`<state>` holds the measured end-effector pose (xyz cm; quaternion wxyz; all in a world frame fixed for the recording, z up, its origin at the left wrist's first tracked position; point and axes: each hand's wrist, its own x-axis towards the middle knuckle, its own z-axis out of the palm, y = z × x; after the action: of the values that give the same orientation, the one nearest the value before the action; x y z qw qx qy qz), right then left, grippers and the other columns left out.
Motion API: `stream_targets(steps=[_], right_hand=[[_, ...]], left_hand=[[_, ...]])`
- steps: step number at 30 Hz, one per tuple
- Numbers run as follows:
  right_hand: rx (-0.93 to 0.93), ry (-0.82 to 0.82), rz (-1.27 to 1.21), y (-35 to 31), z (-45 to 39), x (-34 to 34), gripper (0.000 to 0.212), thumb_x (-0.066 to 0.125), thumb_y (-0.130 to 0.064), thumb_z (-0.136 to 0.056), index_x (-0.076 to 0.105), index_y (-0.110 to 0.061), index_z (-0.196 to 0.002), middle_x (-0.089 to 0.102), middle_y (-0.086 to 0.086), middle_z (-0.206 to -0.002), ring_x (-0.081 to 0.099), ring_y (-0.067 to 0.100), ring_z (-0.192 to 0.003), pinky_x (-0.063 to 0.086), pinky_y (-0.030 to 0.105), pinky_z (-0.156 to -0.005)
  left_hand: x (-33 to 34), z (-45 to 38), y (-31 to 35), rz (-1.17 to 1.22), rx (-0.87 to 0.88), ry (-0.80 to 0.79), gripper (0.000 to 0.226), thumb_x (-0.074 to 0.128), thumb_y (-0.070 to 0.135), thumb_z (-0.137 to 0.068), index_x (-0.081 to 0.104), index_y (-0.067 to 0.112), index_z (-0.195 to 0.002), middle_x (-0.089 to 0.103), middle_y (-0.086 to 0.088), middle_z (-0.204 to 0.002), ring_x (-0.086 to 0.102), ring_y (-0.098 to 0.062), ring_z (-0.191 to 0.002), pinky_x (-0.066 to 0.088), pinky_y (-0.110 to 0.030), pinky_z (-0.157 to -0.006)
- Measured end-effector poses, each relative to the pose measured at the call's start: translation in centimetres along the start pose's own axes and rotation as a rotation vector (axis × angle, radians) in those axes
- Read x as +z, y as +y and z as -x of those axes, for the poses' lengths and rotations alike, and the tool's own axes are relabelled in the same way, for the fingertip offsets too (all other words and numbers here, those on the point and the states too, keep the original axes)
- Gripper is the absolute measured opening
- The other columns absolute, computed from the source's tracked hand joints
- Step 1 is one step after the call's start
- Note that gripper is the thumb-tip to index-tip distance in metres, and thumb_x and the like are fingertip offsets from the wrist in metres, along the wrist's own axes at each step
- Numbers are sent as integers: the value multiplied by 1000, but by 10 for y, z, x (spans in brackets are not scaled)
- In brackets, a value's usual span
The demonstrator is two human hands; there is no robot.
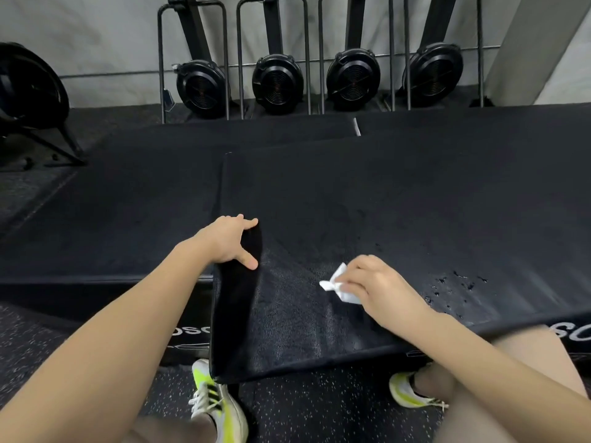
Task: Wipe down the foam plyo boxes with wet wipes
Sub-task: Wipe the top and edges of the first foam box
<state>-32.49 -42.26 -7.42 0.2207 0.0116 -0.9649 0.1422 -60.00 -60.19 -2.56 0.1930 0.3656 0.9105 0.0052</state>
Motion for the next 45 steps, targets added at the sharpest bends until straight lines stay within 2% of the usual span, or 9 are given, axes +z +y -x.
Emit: stream_targets(steps=[4, 8, 12, 15, 21, 29, 33, 38, 45], right_hand=[[-39, -29, -41, -20, 10, -2, 23, 71, 1, -84, 69, -21, -77, 57, -19, -92, 41, 4, -83, 39, 25, -74], [-18, -137, -149, -36, 58, -5, 15, 66, -19, -96, 70, -32, -102, 49, -23, -101, 50, 9, -85, 40, 16, -85], [-62, -86, -94, -42, 84, 2, 19, 64, -20, -98, 69, -30, -113, 52, -17, -103, 49, 13, -81, 43, 21, -83], [-92, -22, -66, -50, 83, 7, 21, 66, -20, -96, 70, -27, -115, 56, -11, -99, 49, 13, -80, 46, 24, -77], [-230, 12, 9, -81, 73, 37, 33, 39, -7, -103, 70, -11, -114, 60, 0, -97, 46, 19, -78, 43, 31, -71], [-97, 112, 103, -22, 121, -11, 29, 60, -11, -95, 68, -13, -123, 60, 3, -104, 57, 26, -81, 45, 34, -75], [-8, 228, 40, -32, 117, -11, 30, 51, -22, -103, 71, -8, -119, 64, 6, -102, 59, 26, -83, 46, 33, -78], [-44, 335, -15, -85, 69, 6, 23, 63, -11, -94, 73, -7, -114, 64, 5, -97, 58, 25, -81, 49, 40, -70], [-184, 371, -89, -187, -19, 23, 16, 67, -8, -91, 73, -9, -106, 62, 3, -91, 51, 23, -78, 41, 35, -71]], left_hand=[[20, 43, 18, 97, -10, 253, 64, 84, 32, -80, 59, 31, -139, 62, -3, -135, 59, -24, -116, 49, -40, -100], [76, 104, 54, 217, 367, 598, 34, 75, 34, -86, 75, 22, -118, 72, 3, -114, 62, -24, -117, 48, -37, -102], [120, 141, 76, 4, 437, 282, 106, 59, 86, -68, 29, 37, -157, 28, 8, -163, 12, -22, -155, 5, -48, -126], [136, 145, 69, -242, 375, 277, 137, 75, 73, -65, -19, 36, -157, -12, -6, -168, -16, -34, -154, -12, -61, -119], [134, 148, 50, -286, 354, 455, 130, 86, 50, -51, 20, 26, -161, 35, -10, -160, 26, -37, -148, 8, -64, -118], [120, 178, 12, -235, 375, 720, 108, 89, 39, -52, 48, 21, -150, 58, -1, -143, 50, -29, -133, 21, -65, -116], [110, 184, 4, 12, 373, 975, 77, 81, 36, -58, 65, 18, -131, 69, 9, -106, 60, -19, -107, 30, -50, -115], [102, 189, 10, 404, 310, 950, 99, 98, 14, -51, 50, 27, -136, 64, 14, -110, 52, -6, -106, 31, -3, -96], [89, 198, 16, 521, 261, 1009, 94, 90, 2, -60, 46, 33, -138, 65, 10, -110, 50, 20, -107, 32, 2, -88]])
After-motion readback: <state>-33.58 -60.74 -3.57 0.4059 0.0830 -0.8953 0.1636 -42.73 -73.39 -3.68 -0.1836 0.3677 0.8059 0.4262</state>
